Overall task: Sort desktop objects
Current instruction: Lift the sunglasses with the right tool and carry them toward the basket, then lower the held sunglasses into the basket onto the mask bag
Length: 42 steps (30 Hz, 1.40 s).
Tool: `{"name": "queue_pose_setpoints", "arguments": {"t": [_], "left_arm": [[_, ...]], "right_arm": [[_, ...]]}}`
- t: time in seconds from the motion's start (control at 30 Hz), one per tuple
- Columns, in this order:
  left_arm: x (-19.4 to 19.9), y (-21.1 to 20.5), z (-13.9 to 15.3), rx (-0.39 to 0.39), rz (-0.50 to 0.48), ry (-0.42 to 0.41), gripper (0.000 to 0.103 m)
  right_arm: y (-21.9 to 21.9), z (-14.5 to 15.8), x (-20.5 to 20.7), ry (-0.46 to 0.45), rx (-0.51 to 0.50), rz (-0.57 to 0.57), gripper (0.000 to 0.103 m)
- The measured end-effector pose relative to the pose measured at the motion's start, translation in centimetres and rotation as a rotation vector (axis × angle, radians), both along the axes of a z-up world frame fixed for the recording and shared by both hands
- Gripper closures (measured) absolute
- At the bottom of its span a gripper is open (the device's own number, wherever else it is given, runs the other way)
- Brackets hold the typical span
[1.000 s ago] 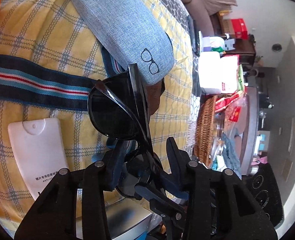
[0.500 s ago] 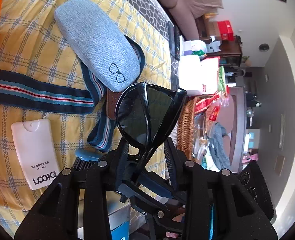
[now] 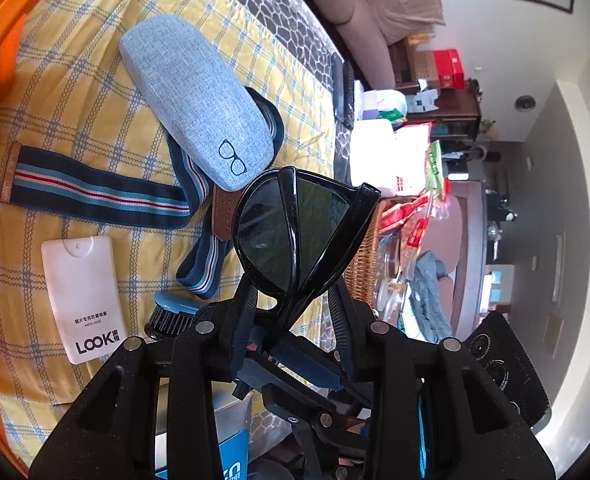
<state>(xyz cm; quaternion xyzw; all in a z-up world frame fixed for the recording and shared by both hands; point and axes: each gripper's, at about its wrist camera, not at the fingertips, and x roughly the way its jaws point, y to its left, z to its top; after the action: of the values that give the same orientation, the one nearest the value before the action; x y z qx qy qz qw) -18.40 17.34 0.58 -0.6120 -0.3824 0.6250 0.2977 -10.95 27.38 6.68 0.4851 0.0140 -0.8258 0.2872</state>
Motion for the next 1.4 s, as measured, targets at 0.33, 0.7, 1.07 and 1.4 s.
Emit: {"name": "queue_pose_setpoints", "arguments": {"t": [0.33,0.7,1.07,1.4], "left_arm": [[-0.3,-6.2,4.7,0.036,0.075,0.061,0.070],[0.1,-21.0,6.7,0.058,0.264,0.086,0.070],[0.7,-32.7,1.4,0.007,0.430,0.022,0.070],[-0.2,-35.2,-3.8,0.001,0.487,-0.047,0.070]], "right_arm": [[-3.9,4.4,-0.5,0.041,-0.031,0.048,0.088],[-16.6,7.5,-0.7,0.083,-0.006,0.226,0.088],[-29.7,3.6,-2.1,-0.017,-0.036,0.401,0.088],[-34.3,-1.0,-4.0,-0.130,-0.040,0.480,0.090]]}}
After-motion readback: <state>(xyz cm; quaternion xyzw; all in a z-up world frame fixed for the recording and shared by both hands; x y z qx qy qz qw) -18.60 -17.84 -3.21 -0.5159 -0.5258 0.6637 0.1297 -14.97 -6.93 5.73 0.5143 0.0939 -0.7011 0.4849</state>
